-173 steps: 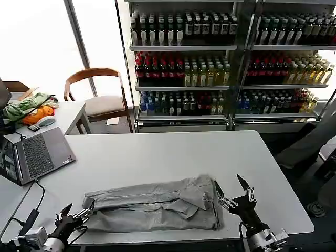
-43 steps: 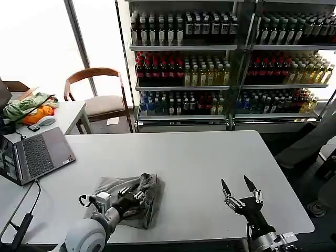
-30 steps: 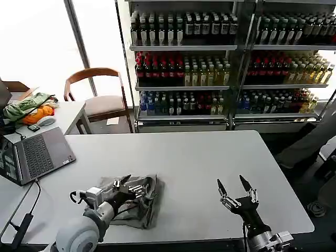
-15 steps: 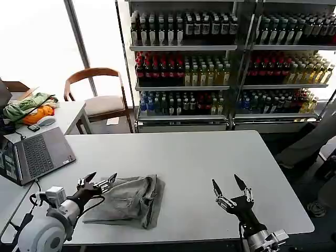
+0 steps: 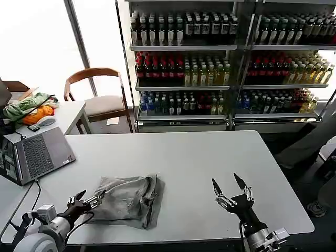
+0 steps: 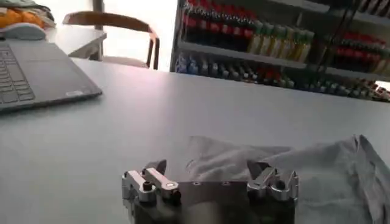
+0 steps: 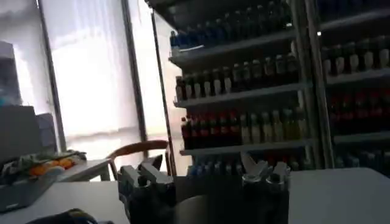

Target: Fold and organize the clothes.

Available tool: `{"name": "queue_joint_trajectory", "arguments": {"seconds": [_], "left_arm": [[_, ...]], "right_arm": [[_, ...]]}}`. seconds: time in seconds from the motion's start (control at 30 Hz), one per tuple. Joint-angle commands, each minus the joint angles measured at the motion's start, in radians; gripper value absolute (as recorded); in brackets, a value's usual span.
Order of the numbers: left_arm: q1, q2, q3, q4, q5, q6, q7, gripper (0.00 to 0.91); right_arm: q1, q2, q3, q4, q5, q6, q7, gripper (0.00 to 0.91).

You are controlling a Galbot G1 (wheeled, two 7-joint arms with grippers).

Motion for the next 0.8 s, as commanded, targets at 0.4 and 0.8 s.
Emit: {"name": "queue_joint_trajectory", "arguments": {"seconds": [0.4, 0.8], "left_arm": [[-0.017, -0.072, 0.018, 0.097, -0.007, -0.021, 0.038, 0.887], [-0.018, -0.107, 0.081, 0.058, -0.007, -0.055, 0.021, 0.01]], "right_arm": [[0.001, -0.007, 0.001, 0.007, 0.005, -0.001, -0.005, 0.907], [0.004, 0.008, -0.001, 0.006, 0.003, -0.006, -0.004, 0.907]]}}
